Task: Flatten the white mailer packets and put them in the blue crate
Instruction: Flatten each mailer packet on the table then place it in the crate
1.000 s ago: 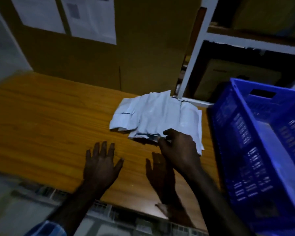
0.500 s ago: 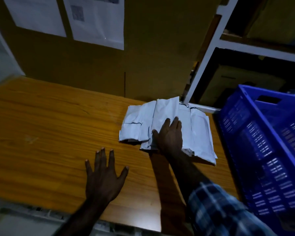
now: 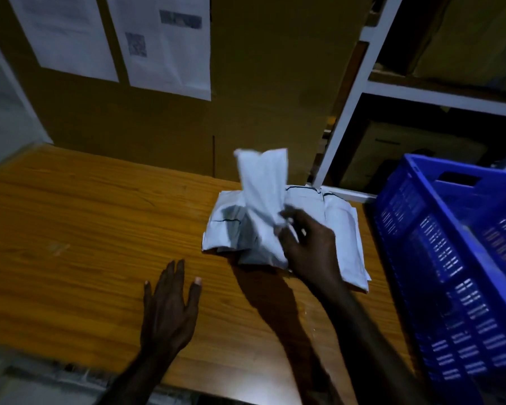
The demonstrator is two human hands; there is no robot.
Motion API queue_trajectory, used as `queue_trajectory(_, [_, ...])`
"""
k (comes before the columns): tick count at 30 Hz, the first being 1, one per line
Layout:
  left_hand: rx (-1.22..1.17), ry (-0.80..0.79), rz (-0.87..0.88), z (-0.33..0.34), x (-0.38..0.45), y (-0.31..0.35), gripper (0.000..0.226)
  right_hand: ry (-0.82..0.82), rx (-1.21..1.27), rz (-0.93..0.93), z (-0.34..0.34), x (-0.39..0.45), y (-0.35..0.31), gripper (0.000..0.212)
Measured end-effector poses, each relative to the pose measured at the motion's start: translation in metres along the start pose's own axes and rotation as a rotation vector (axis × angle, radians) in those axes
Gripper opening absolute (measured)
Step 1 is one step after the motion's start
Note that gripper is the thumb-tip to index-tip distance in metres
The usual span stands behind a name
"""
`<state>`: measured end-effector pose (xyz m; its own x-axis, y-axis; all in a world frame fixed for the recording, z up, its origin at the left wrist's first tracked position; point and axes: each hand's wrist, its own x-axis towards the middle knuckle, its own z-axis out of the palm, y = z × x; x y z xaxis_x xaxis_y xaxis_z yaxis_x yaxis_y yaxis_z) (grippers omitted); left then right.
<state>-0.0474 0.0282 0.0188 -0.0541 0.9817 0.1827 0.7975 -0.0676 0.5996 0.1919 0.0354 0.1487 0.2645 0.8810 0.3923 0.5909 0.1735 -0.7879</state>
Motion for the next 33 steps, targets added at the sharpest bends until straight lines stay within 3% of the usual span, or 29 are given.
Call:
queue_trajectory(2, [-0.334, 0.081, -0.081, -0.003, -0.002, -0.005, 0.077, -0.306, 0.055, 0.013, -0.017, -0.030, 0.006, 0.026])
queue_trajectory(4, [-0.580, 0.131, -0.115, -0.003, -0.007, -0.011, 0.061, -0.507, 0.006, -0.007, -0.024, -0.056, 0.020, 0.025])
queue_trajectory(7, [-0.575, 0.104, 0.022, -0.007, -0.019, -0.008, 0.050, -0.743, -0.152, -0.063, -0.024, -0.077, 0.040, 0.031])
queue_trajectory(10, [-0.355, -0.013, 0.274, -0.006, -0.028, -0.003, 0.054, -0.877, -0.285, -0.179, -0.019, -0.080, 0.052, 0.047])
queue_trajectory(14, [-0.045, -0.099, 0.471, 0.004, -0.028, -0.005, 0.056, -0.730, -0.539, -0.387, 0.000, -0.081, 0.040, 0.034])
queue_trajectory(19, [0.058, -0.103, 0.492, 0.006, -0.026, -0.004, 0.055, -0.501, -0.691, -0.337, 0.054, -0.116, 0.027, 0.054])
queue_trajectory(23, [0.114, -0.148, 0.495, 0.009, -0.023, -0.008, 0.054, -0.446, -0.696, -0.238, 0.092, -0.135, 0.028, 0.065])
queue_trajectory(26, [0.177, -0.171, 0.510, 0.010, -0.020, -0.012, 0.055, -0.368, -0.685, -0.189, 0.108, -0.141, 0.034, 0.051])
queue_trajectory(33, [0.320, -0.220, 0.517, 0.014, -0.017, -0.013, 0.058, -0.274, -0.733, -0.193, 0.118, -0.142, 0.043, 0.047])
